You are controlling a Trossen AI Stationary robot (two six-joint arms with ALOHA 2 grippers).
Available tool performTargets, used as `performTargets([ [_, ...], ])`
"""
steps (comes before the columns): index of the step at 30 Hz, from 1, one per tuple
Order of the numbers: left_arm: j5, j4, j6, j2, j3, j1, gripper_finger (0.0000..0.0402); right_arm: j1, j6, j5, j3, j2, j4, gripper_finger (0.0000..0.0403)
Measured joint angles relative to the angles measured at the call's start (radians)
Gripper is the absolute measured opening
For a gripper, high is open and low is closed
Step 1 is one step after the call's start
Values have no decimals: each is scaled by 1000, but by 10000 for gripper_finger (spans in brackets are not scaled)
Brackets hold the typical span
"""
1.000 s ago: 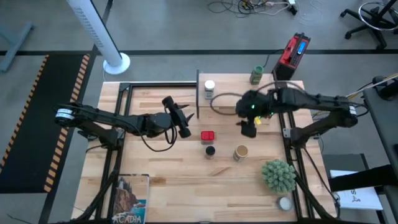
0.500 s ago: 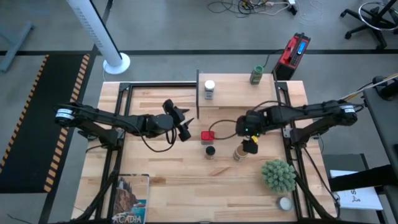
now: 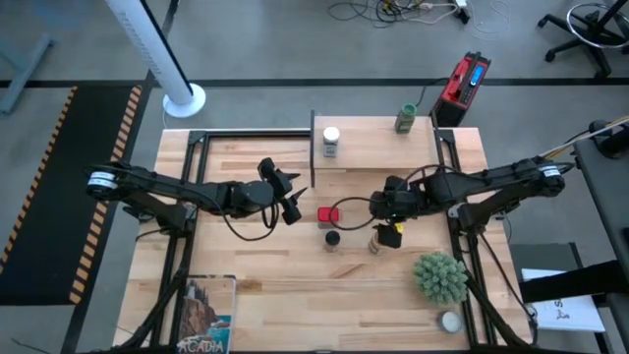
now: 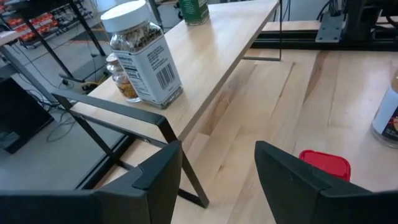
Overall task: Shelf spices
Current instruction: Put the brown seasoning bottle on the shelf aligned with the green seasoning bottle
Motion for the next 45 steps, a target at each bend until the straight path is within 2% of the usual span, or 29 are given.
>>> performTargets([
  [12,1,52,-2,1,-41,0,192,51,191,44,-109,0,43,304],
  [25,1,64,18,1,-41,0,192,70,281,78,-160,0,47,309],
  [30,1,64,12,1,-41,0,192,82,289,78,-181,0,105,311],
  [45,1,50,-24,1,-46,0,192,131,339,43,-82,4,70,311],
])
